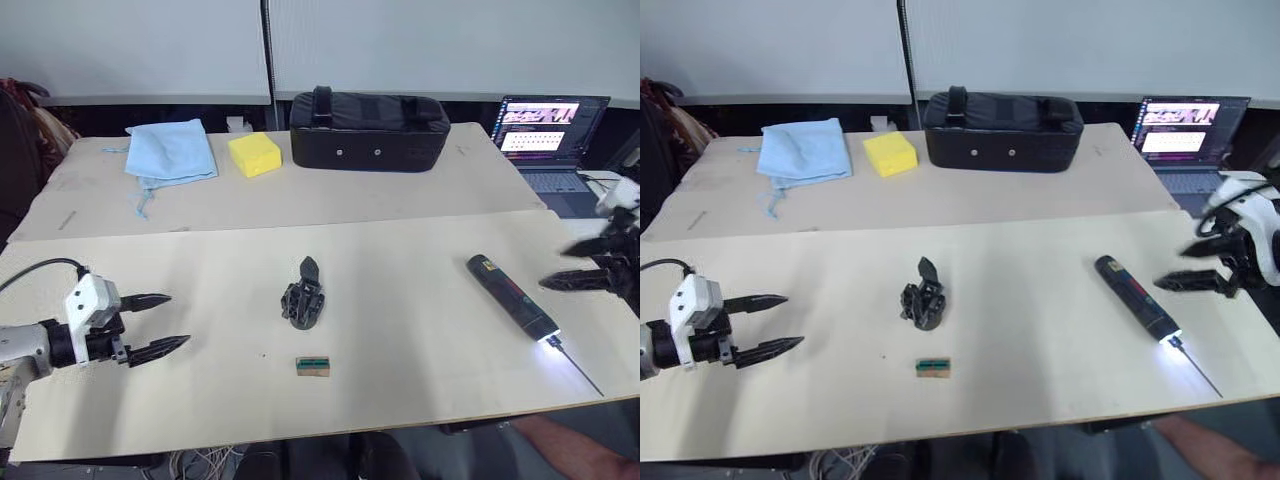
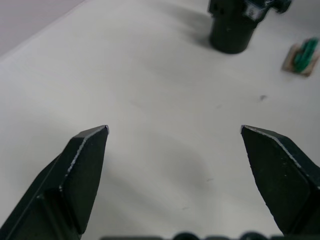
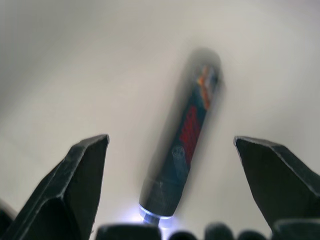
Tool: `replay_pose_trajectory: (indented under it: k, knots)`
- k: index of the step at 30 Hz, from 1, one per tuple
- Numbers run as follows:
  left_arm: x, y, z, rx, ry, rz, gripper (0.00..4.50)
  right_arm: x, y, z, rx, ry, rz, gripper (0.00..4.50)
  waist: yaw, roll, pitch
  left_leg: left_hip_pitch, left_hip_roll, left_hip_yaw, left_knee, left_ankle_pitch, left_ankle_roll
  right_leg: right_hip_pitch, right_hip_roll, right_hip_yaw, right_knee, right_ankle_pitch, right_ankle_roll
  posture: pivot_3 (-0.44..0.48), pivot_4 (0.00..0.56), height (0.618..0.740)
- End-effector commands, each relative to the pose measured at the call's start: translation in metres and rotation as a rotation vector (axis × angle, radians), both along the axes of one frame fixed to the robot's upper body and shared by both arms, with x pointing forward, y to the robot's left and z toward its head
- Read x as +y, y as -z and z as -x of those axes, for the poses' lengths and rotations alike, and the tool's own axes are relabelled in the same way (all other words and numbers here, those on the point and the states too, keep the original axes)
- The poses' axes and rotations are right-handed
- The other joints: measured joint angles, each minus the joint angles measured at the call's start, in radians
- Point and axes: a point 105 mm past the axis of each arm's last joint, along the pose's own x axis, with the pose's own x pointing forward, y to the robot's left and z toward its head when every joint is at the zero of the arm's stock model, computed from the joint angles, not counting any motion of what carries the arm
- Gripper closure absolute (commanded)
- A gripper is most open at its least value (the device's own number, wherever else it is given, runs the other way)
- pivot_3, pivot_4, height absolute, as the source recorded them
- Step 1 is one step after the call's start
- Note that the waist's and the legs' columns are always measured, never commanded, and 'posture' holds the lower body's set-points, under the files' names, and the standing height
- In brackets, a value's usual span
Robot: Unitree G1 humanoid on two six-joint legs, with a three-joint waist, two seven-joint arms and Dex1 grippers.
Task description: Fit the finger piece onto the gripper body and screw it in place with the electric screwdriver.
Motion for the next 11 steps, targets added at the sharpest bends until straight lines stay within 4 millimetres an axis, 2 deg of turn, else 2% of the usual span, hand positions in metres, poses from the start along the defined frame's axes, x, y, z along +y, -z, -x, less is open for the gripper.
replay_pose_trajectory:
  k: [1,5,7,11]
  knots:
    - [0.014,-0.002,0.003,-0.097,-0.020,-0.098,0.00,0.035,-0.011,0.019,-0.262,-0.255,-0.033,0.05,0.006,-0.001,0.000,0.001,0.000,-0.001,0.000,0.000,0.000,0.002,0.000,-0.001,0.000,0.001,0.003,0.000,0.150,0.740]
    - [0.028,0.013,0.010,-0.064,-0.060,-0.130,0.00,0.076,0.016,0.038,-0.303,-0.420,-0.138,0.05,0.015,0.001,0.001,0.002,-0.002,0.002,0.000,0.000,0.000,0.002,-0.003,0.001,0.001,0.004,0.007,0.000,0.150,0.740]
    - [0.029,0.009,0.008,-0.115,-0.060,-0.147,0.00,0.083,0.030,0.046,-0.298,-0.466,-0.106,0.05,0.024,0.001,0.001,0.001,-0.002,0.002,0.001,0.000,0.000,0.002,-0.003,0.001,0.001,0.004,0.007,0.000,0.150,0.740]
    - [0.029,0.003,0.004,-0.141,-0.085,-0.125,0.00,0.088,0.038,0.045,-0.324,-0.457,-0.126,0.05,0.032,0.001,0.001,0.001,-0.002,0.003,0.003,0.000,0.000,0.002,-0.004,0.001,0.000,0.002,0.002,0.000,0.150,0.740]
